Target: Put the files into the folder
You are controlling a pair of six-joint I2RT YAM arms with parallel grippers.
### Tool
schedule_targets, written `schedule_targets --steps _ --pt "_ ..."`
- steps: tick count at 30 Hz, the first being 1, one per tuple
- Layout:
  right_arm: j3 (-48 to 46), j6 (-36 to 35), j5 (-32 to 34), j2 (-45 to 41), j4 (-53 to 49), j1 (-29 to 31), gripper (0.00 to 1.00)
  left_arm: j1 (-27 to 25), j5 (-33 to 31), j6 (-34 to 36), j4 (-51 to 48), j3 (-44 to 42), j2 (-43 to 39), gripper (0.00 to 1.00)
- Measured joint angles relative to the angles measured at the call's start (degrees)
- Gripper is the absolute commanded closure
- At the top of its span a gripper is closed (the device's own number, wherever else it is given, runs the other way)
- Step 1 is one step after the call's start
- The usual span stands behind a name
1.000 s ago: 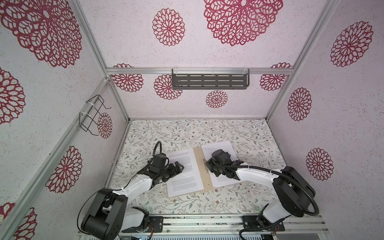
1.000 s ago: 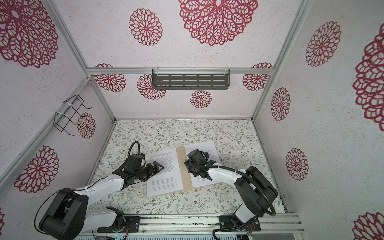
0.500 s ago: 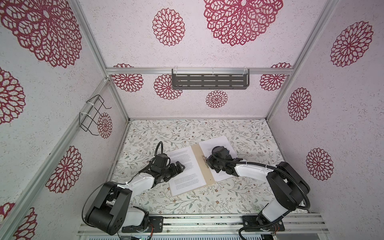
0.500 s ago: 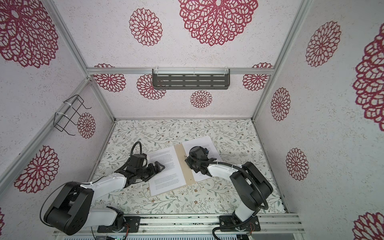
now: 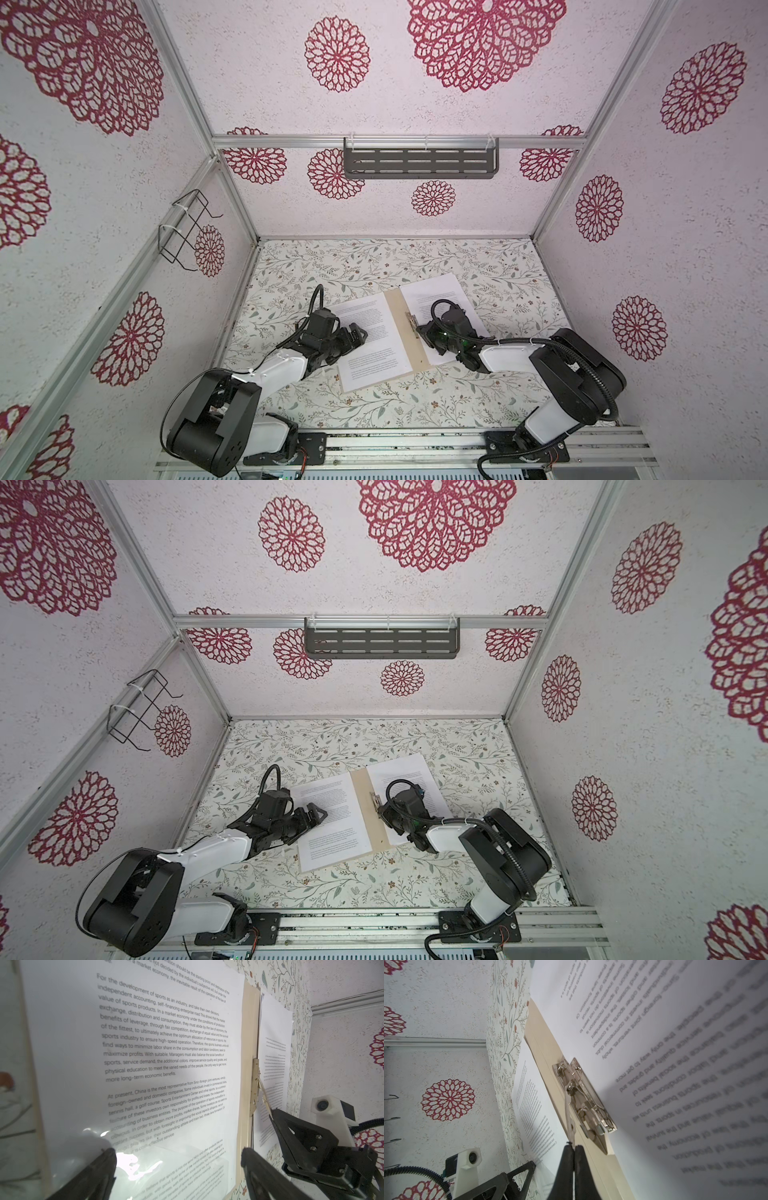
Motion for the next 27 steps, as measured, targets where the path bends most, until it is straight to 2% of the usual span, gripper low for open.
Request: schedule_targets --steps 12,27 --pt "-4.5 -3.3 -0.3 4.1 11.8 0.0 1.00 -0.1 -1.5 -1.2 -0.7 -0.9 -1.6 0.03" --pt "0.5 -5.5 0.1 3.9 2.5 -1.0 1.00 -0.1 -1.1 -1.2 -0.2 -0.2 -0.4 0.03"
